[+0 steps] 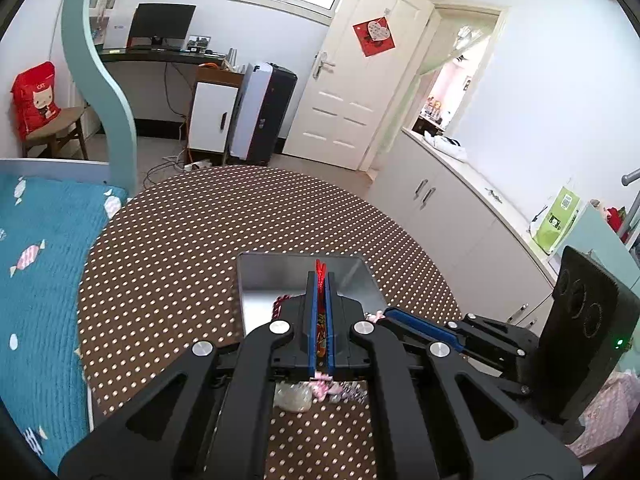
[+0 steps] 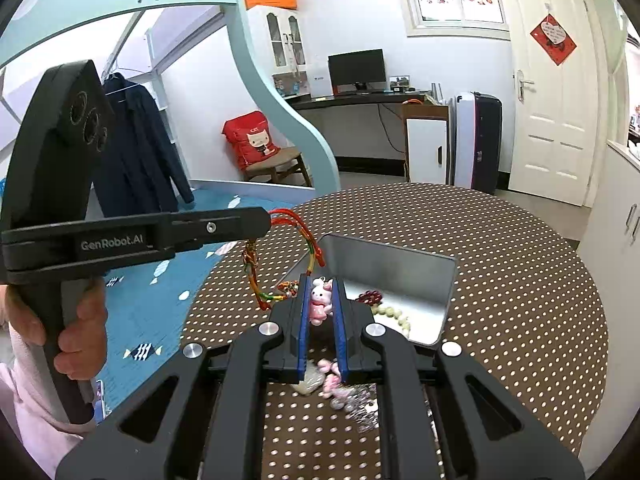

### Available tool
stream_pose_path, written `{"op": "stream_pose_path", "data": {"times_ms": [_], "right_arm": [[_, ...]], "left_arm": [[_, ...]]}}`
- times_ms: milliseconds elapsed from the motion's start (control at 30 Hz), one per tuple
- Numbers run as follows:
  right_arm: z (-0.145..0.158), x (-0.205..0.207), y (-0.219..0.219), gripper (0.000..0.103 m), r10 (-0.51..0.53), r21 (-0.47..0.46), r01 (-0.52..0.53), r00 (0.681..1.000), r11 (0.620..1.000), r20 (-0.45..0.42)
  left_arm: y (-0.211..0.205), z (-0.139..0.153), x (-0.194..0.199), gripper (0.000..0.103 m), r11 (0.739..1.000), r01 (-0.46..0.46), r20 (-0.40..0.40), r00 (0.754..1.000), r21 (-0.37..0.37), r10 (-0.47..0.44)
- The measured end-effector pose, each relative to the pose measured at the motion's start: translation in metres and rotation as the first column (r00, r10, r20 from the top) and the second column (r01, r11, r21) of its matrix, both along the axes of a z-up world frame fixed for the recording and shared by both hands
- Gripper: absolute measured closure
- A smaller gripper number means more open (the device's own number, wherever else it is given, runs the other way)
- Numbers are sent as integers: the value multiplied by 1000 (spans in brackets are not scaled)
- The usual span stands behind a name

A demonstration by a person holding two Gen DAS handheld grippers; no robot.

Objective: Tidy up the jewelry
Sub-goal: 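Lower the string bracelet into the box with the left tool while the right tool drops the charm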

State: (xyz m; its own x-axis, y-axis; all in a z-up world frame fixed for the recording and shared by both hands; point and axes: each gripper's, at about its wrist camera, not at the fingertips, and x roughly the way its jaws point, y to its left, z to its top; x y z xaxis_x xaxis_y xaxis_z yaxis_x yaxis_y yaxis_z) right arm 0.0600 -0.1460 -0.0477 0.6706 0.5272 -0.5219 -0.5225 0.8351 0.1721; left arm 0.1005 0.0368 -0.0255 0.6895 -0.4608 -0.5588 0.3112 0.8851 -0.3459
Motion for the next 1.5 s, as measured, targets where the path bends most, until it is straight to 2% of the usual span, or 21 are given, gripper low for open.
{"op": "stream_pose_path", "data": {"times_ms": [100,400,567,667,800,933,967,1000,1033,1200,1500], "right_arm": [[-5,11,-2,93,-14,-3,14,1000,1000,-14],[-26,37,-10,93,-34,-14,33,994,999,-101],[-26,43,-14,92,-44,6,45,992,999,-115],[-23,47,-17,87,-65,6,66,990,998,-122],[-22,48,-22,72,-93,-1,94,988,996,-122],[-22,46,-26,69,-104,-6,104,987,995,-125],[-22,46,-26,69,-105,-6,105,986,994,-127],[-22,45,-27,67,-109,-8,109,986,994,-127],[-22,44,-28,66,-111,-11,111,986,994,-125],[-20,40,-31,64,-117,-15,116,986,993,-117],[-20,34,-30,62,-109,-32,105,987,994,-115]], "left_arm": [[-7,-2,10,100,1000,1,-11,1000,5,-1],[-14,-30,38,100,999,-32,-115,993,9,33],[-18,-37,45,100,1000,-27,-132,991,13,28],[-20,-39,45,100,1000,-21,-131,991,13,22],[-20,-40,46,100,1000,-21,-129,991,12,23],[-14,-39,48,99,999,-35,-127,991,-10,34],[-13,-39,49,88,999,-40,-133,990,-9,39],[-10,-39,48,64,999,-45,-142,989,-2,44],[-9,-40,48,57,999,-54,-146,988,9,54],[-8,-37,41,57,998,-44,-117,992,50,49],[-13,-45,26,57,995,-13,-131,991,98,26]]}}
